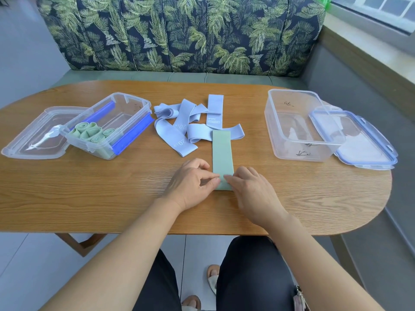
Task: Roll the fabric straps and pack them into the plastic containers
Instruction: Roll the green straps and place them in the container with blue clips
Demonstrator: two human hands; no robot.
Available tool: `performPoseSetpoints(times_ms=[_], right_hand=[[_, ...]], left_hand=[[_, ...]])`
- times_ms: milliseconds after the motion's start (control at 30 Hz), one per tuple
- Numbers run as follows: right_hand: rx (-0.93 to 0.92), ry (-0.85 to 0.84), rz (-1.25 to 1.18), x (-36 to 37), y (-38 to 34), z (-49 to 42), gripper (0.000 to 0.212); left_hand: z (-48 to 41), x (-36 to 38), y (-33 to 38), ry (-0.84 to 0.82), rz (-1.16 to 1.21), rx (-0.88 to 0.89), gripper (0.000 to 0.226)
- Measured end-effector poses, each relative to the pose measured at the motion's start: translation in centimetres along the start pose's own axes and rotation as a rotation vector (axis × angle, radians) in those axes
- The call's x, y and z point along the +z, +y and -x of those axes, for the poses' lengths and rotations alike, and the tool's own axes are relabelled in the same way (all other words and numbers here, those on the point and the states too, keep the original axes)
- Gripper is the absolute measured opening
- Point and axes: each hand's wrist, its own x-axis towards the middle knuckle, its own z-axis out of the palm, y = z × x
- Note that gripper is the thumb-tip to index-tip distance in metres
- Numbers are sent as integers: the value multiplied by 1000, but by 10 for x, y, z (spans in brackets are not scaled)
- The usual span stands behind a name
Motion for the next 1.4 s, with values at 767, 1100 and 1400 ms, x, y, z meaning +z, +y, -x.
performPoseSetpoints(times_ms=[767,1100,1400], right_hand=[[118,-44,-20,-3,2,-15,25],[185,-78,-70,-8,0,-19,27],[220,-186,-149,-9,11,-39,29]], left_hand=[[-11,-5,18,-12,41,-160,18],[-12,-5,18,-5,67,-169,15],[-5,7,8,84,166,-12,22]])
